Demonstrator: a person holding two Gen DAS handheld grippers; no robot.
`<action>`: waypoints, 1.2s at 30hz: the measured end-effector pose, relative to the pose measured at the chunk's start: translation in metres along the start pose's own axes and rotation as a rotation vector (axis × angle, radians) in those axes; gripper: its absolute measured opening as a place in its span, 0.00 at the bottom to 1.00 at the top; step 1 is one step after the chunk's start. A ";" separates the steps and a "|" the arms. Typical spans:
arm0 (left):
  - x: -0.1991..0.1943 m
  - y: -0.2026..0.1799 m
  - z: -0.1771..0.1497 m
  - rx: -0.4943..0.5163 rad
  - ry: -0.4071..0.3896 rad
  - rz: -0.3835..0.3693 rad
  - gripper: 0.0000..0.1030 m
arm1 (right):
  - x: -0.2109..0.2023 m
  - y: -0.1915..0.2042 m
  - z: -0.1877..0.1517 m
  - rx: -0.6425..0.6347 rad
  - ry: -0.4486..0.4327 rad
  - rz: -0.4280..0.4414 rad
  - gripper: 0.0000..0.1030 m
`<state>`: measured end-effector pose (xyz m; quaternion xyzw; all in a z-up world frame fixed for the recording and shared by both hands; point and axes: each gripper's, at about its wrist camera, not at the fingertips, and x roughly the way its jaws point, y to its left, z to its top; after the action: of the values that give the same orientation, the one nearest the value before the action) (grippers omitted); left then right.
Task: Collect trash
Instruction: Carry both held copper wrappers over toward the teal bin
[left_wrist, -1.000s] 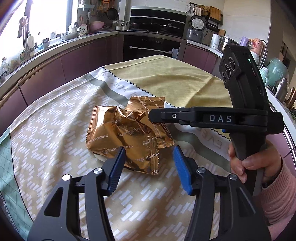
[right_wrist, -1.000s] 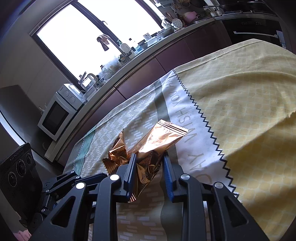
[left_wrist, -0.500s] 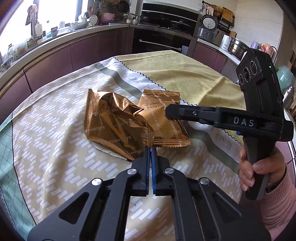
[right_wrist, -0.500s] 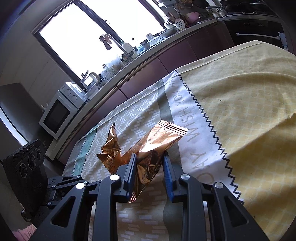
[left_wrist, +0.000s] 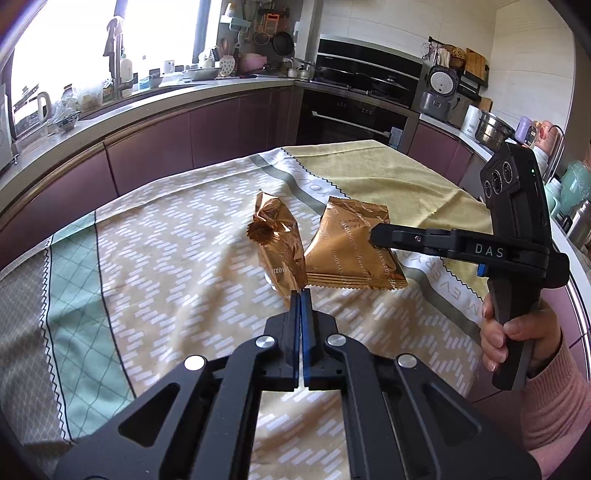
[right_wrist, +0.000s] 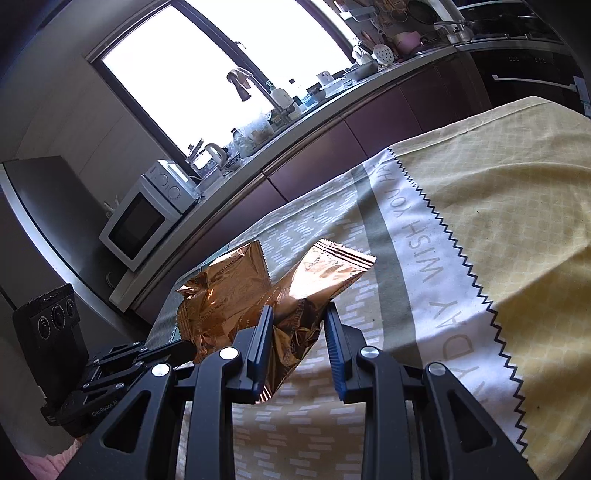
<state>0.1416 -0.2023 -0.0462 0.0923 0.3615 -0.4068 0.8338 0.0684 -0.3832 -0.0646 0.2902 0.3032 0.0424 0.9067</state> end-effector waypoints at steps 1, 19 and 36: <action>-0.008 0.004 -0.002 -0.007 -0.009 0.008 0.01 | 0.001 0.004 -0.001 -0.006 0.002 0.007 0.26; -0.132 0.074 -0.062 -0.163 -0.109 0.149 0.01 | 0.026 0.105 -0.026 -0.154 0.074 0.161 0.26; -0.216 0.123 -0.115 -0.280 -0.167 0.282 0.01 | 0.074 0.198 -0.058 -0.268 0.176 0.296 0.26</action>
<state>0.0845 0.0614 0.0005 -0.0086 0.3275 -0.2382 0.9143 0.1150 -0.1716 -0.0320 0.2038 0.3267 0.2402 0.8911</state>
